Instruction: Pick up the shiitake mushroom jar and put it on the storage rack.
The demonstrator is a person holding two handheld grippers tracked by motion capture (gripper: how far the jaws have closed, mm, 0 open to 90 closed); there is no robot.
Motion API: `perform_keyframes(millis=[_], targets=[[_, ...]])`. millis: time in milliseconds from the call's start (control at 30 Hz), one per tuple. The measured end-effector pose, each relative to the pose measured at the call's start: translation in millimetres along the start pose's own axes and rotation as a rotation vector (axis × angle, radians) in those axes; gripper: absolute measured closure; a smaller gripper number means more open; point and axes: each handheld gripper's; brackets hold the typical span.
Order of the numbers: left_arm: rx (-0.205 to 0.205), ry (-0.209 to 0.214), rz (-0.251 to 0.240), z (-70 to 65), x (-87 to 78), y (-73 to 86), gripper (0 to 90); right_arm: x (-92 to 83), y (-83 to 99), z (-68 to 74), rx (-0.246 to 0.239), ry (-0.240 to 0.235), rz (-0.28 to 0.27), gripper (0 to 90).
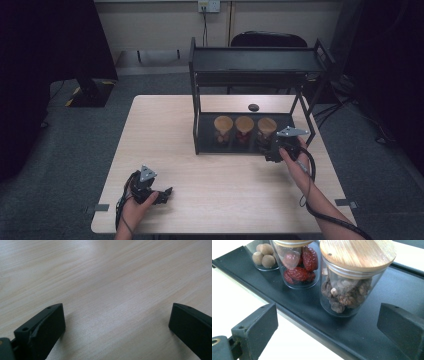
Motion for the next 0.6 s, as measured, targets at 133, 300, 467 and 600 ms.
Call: perform_keyframes(millis=[133, 300, 467, 600], targets=[[0.000, 0.000, 0.000, 0.0, 0.0, 0.0, 0.2, -2.3, 0.8, 1.2, 0.001, -0.008, 0.000, 2.5], [0.000, 0.000, 0.000, 0.0, 0.0, 0.0, 0.2, -4.9, 1.8, 4.3, -0.003, -0.023, 0.000, 2.6], [0.000, 0.000, 0.000, 0.0, 0.0, 0.0, 0.1, -8.0, 1.5, 7.4, -0.007, -0.035, -0.004, 2.6], [0.000, 0.000, 0.000, 0.0, 0.0, 0.0, 0.2, -10.5, 1.5, 9.0, -0.004, -0.045, -0.005, 2.6]])
Point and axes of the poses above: each handheld gripper's, and its own axes: x roughly forward along the jaws, y roughly out of its underside, z roughly to its left, and after that the axes turned 6 degrees about -z, right-handed
